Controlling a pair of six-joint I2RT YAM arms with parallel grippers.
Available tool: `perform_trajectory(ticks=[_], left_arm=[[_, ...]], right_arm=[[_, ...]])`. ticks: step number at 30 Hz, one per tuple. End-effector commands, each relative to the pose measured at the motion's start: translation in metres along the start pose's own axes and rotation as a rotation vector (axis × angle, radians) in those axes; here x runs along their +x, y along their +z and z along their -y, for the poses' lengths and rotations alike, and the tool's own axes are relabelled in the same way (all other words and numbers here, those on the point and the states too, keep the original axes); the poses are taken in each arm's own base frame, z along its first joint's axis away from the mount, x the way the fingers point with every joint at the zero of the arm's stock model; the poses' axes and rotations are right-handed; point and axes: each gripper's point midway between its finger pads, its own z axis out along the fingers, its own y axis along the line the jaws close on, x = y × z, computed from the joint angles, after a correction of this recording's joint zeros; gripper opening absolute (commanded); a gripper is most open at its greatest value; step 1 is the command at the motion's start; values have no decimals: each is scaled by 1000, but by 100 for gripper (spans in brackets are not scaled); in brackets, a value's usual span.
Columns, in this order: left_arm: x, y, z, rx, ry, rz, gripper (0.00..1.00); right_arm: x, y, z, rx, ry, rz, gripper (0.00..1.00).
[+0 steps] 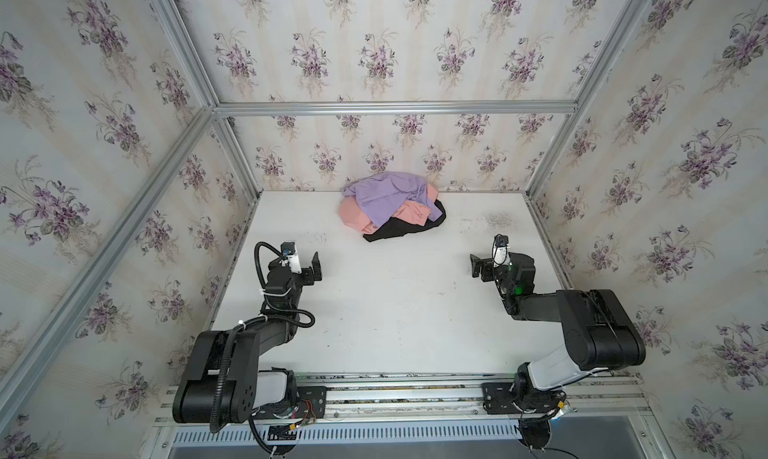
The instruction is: Pick out a specific cloth from the pile
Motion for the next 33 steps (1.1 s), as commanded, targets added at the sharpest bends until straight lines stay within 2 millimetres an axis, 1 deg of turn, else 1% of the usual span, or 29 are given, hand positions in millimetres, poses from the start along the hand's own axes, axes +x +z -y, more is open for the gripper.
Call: perform_trajectory(ticks=[1, 12, 14, 23, 24, 25, 26, 29, 33], left_arm=[[-8, 1, 1, 7, -1, 27, 100], [-8, 3, 1, 1, 2, 18, 100], [-7, 3, 1, 1, 1, 16, 100], [-9, 2, 1, 3, 0, 25, 100], [-9, 2, 1, 2, 0, 25, 100], [-8, 2, 1, 2, -2, 24, 100], [-8, 1, 1, 4, -2, 25, 100], [-8, 1, 1, 5, -4, 25, 100], [-8, 1, 1, 4, -3, 27, 100]], right_arm=[[-8, -1, -4, -27, -16, 36, 100], [-6, -4, -5, -25, -16, 37, 100], [-12, -5, -5, -24, -21, 65, 100], [-13, -6, -3, -11, -16, 67, 100], [-12, -6, 1, 13, -7, 65, 100], [-12, -6, 14, 82, 23, 59, 100], [-11, -8, 20, 122, 38, 59, 100], [-10, -8, 25, 153, 51, 60, 100], [-10, -7, 23, 157, 39, 54, 100]])
